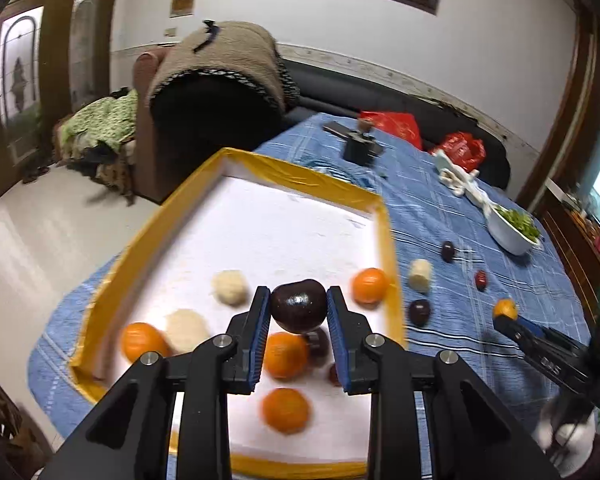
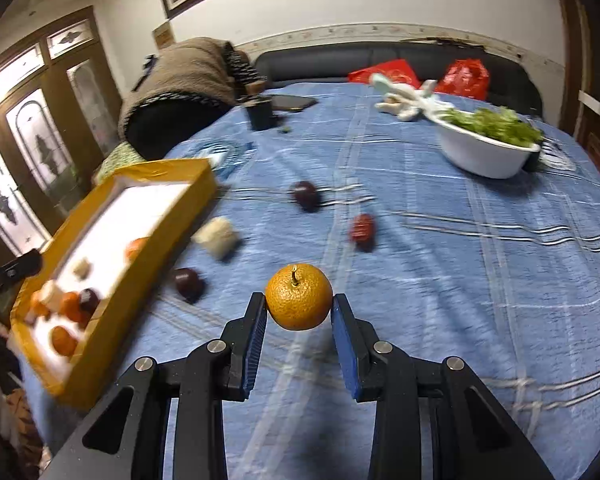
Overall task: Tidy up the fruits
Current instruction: 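Place the plum in the tray with the left tool while the right tool places the tangerine there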
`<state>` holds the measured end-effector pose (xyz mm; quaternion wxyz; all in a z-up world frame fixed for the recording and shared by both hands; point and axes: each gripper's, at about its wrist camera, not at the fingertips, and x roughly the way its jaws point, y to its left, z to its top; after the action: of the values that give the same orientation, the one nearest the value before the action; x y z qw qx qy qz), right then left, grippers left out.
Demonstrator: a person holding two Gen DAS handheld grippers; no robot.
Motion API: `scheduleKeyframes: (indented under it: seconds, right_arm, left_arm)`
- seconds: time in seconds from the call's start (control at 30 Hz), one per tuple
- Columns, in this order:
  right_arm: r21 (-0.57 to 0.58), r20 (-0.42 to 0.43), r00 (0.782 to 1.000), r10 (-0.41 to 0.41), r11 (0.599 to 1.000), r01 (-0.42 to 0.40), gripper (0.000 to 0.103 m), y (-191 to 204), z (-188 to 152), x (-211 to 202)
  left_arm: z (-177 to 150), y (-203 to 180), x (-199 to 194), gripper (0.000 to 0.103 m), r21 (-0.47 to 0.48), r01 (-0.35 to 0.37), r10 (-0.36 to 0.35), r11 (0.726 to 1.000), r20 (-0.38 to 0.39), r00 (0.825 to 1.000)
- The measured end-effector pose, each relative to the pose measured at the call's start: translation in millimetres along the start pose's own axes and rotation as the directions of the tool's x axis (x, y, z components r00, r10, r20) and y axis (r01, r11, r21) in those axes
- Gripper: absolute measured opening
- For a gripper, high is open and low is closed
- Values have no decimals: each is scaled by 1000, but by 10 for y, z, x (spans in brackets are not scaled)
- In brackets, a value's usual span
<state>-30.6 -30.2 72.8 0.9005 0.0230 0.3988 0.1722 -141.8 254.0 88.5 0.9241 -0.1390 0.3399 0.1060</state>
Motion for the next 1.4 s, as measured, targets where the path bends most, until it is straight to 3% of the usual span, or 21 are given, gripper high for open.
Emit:
scheduleKeyframes:
  seconds: [0.33, 0.63, 0.7, 0.83, 1.07, 1.27, 1.4]
  right_arm:
    - [-139, -86, 981, 176, 973, -187, 37, 1099, 103, 157]
    - [-223, -158, 976, 147, 958, -180, 37, 1615, 106, 538]
    - [-234, -167, 977, 131, 958, -168, 37, 1665, 97, 609]
    - [-266, -153, 983, 101, 954, -140, 38, 1728, 72, 636]
    - [-260, -134, 985, 111, 955, -143, 44, 1726, 45, 550]
    - [-218, -84, 989, 124, 966, -140, 53, 1618, 33, 315]
    - [-171, -26, 993, 112, 979, -115, 60, 1487, -43, 81]
  left_arm:
    - [-155, 451, 157, 27, -86, -3, -2, 996, -59, 998]
    - [-195, 557, 165, 28, -99, 32, -38, 995, -56, 998]
    - [-194, 570, 156, 33, -103, 46, -52, 994, -55, 997]
    - [-175, 609, 84, 58, -115, 51, -56, 992, -39, 998]
    - [-130, 619, -63, 72, -125, 46, -48, 991, -13, 999]
    - [-145, 413, -113, 89, -62, -66, 65, 996, -25, 998]
    - [-175, 223, -189, 90, -3, -80, 80, 997, -14, 997]
